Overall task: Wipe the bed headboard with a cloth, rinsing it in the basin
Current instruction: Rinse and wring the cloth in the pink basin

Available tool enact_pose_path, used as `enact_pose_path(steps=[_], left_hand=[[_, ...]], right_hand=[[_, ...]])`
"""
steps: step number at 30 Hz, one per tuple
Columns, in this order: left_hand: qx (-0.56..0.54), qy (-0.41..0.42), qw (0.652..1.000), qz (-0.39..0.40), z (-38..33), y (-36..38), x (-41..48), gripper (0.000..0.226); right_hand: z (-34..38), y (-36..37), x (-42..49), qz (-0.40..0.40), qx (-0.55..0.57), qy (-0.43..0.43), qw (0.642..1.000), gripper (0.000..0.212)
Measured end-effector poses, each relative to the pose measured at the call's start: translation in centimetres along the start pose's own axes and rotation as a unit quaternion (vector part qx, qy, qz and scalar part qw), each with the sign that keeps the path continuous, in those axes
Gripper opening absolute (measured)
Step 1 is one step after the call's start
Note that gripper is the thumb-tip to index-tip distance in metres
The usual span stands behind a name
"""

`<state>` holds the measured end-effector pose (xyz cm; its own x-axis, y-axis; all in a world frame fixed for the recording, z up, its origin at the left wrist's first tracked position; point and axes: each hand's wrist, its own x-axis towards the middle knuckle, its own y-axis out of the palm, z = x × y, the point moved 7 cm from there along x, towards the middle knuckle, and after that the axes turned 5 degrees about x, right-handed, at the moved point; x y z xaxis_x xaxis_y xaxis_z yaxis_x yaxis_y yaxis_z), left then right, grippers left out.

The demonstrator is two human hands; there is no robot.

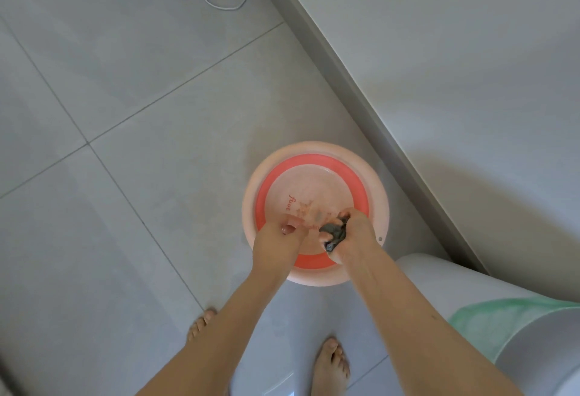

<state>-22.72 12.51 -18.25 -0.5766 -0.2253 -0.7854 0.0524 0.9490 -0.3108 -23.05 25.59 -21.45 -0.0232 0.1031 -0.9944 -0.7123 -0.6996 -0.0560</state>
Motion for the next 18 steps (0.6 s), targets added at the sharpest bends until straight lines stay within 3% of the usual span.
enact_pose_path(steps=[4, 8, 12, 18], left_hand=[[-0.037, 0.029, 0.996, 0.078, -0.4, 1.5, -1.3, 0.014], [-0.004, 0.089, 0.992, 0.095, -1.0, 1.9, -1.8, 0.042], [0.08, 0.174, 0.98, 0.051, -2.7, 1.9, -2.1, 0.026], [0.03, 0.114, 0.992, 0.041, -3.6, 2.4, -1.9, 0.009]], right_hand=[[-0.4, 0.7, -0.1, 0.04, 0.088, 0.039, 0.995, 0.036], [-0.7, 0.6, -0.5, 0.053, 0.093, 0.071, 0.992, 0.032], [-1.9, 1.1, -1.9, 0.09, 0.069, 0.114, 0.987, 0.023], [-1.6, 0.4, -2.2, 0.118, -0.012, 0.053, 0.991, 0.016]])
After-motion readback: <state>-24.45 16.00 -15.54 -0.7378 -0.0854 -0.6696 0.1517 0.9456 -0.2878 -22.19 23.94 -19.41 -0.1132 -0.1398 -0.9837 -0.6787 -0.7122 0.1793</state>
